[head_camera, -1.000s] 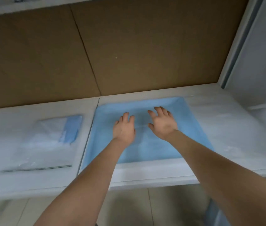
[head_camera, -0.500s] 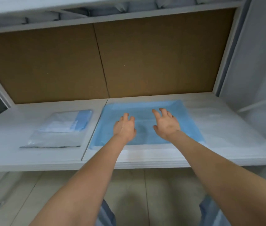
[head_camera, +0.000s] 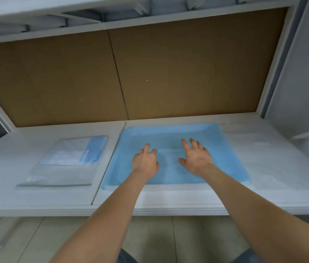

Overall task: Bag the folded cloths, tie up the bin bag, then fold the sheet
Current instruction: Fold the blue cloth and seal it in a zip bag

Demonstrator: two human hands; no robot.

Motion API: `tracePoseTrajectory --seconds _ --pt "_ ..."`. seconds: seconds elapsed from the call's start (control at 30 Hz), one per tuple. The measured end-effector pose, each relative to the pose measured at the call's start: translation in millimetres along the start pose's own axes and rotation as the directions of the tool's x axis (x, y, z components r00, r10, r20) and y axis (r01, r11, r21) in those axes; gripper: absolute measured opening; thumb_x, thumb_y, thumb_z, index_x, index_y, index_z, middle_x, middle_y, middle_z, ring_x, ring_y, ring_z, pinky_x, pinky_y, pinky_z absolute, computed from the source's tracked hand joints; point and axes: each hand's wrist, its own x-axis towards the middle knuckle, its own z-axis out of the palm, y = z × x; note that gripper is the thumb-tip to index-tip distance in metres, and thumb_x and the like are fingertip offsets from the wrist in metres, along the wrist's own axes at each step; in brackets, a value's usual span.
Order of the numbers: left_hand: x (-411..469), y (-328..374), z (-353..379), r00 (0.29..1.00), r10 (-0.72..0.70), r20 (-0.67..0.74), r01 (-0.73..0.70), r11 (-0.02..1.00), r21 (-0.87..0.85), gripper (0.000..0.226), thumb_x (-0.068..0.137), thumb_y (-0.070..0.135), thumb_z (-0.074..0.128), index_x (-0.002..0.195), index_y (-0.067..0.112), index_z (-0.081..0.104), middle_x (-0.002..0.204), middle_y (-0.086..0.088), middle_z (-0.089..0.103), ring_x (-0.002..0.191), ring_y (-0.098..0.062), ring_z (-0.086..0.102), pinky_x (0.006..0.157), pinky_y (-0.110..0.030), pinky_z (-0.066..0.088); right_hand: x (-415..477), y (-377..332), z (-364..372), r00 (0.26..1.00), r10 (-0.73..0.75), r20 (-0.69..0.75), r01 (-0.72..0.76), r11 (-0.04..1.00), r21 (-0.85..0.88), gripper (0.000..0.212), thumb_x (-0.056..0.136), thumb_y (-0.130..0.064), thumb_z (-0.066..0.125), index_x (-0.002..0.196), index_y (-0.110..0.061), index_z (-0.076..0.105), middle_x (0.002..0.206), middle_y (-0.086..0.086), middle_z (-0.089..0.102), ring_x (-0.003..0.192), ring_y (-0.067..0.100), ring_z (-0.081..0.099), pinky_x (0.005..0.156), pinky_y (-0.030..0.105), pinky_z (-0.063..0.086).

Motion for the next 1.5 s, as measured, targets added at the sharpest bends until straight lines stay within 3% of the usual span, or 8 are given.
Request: tracePoseTrajectory --seconds 0.37,0.5,0.7,0.83,1.03,1.17,1.33,1.5 --pt "33.8 -57.9 9.8 0.99 -0.131 -0.044 0.132 0.991 0.025 0.053 0.093 0.028 0.047 0.143 0.017 0.034 0.153 -0.007 0.021 0.139 -0.025 0.028 0.109 -0.037 0.029 51.8 -49.1 24.1 0.993 -0.101 0.056 0.1 0.995 0.029 0.072 0.096 -0.049 0.042 0.154 -0.024 0.007 0.16 0.007 0.006 0.148 0.028 0.005 0.119 0.041 0.014" --pt "38.4 -91.4 1.3 0.963 -0.263 -0.051 0.262 0.965 -0.02 0.049 0.092 0.025 0.048 0.139 0.014 0.038 0.145 -0.009 0.033 0.131 -0.028 0.037 0.101 -0.039 0.038 59.3 -62.0 25.4 0.99 -0.082 0.11 0.08 0.997 0.022 0.066 0.094 -0.05 0.046 0.15 -0.022 0.024 0.157 0.007 0.012 0.146 0.028 0.01 0.117 0.039 0.019" --pt "35.7 -121.7 0.6 0.819 -0.555 0.144 0.572 0.772 -0.277 0.04 0.095 0.025 0.042 0.127 0.002 0.047 0.131 -0.017 0.047 0.123 -0.034 0.047 0.096 -0.042 0.042 63.0 -70.5 24.3 0.994 -0.079 0.08 0.082 0.996 -0.037 0.057 0.092 -0.051 0.046 0.14 -0.021 0.04 0.148 0.008 0.026 0.135 0.029 0.026 0.107 0.038 0.032" --pt "41.6 -130.1 8.4 0.796 -0.557 0.238 0.604 0.696 -0.388 0.04 0.093 0.028 0.042 0.114 -0.002 0.058 0.118 -0.02 0.062 0.107 -0.035 0.059 0.086 -0.036 0.048 67.2 -79.1 27.9 0.983 -0.092 0.156 0.091 0.996 0.011 0.061 0.091 -0.055 0.045 0.143 -0.023 0.037 0.151 0.007 0.024 0.137 0.028 0.025 0.109 0.039 0.031" --pt "49.0 -137.7 7.8 0.748 -0.606 0.273 0.653 0.595 -0.469 0.039 0.091 0.024 0.049 0.119 -0.002 0.058 0.121 -0.019 0.061 0.109 -0.034 0.06 0.08 -0.031 0.045 70.3 -84.6 33.3 0.977 -0.073 0.199 0.076 0.997 -0.011 0.061 0.092 -0.057 0.042 0.143 -0.024 0.037 0.148 0.007 0.03 0.135 0.029 0.028 0.108 0.039 0.032" --pt "46.6 -138.5 10.3 0.757 -0.613 0.227 0.641 0.628 -0.441 0.034 0.092 0.025 0.049 0.112 0.0 0.062 0.117 -0.017 0.063 0.109 -0.034 0.059 0.085 -0.033 0.045 70.6 -84.2 29.5 0.97 -0.081 0.23 0.085 0.996 -0.011 0.062 0.092 -0.057 0.043 0.143 -0.023 0.036 0.144 0.006 0.032 0.132 0.029 0.031 0.105 0.039 0.034" --pt "41.9 -130.3 2.2 0.844 -0.536 0.033 0.531 0.825 -0.194 0.035 0.101 0.029 0.038 0.121 0.005 0.054 0.126 -0.015 0.059 0.118 -0.033 0.055 0.093 -0.038 0.045 72.1 -87.6 30.3 0.973 -0.087 0.216 0.09 0.996 -0.008 0.061 0.091 -0.057 0.043 0.142 -0.023 0.037 0.143 0.006 0.034 0.131 0.03 0.033 0.104 0.039 0.035" --pt "48.8 -124.2 -11.4 0.856 -0.512 -0.071 0.463 0.82 -0.335 0.033 0.103 0.023 0.027 0.118 0.003 0.048 0.119 -0.019 0.061 0.112 -0.037 0.057 0.086 -0.04 0.045 72.5 -93.0 36.7 0.973 -0.12 0.198 0.112 0.992 0.053 0.062 0.09 -0.056 0.046 0.144 -0.025 0.035 0.145 0.004 0.034 0.133 0.029 0.031 0.106 0.038 0.034"
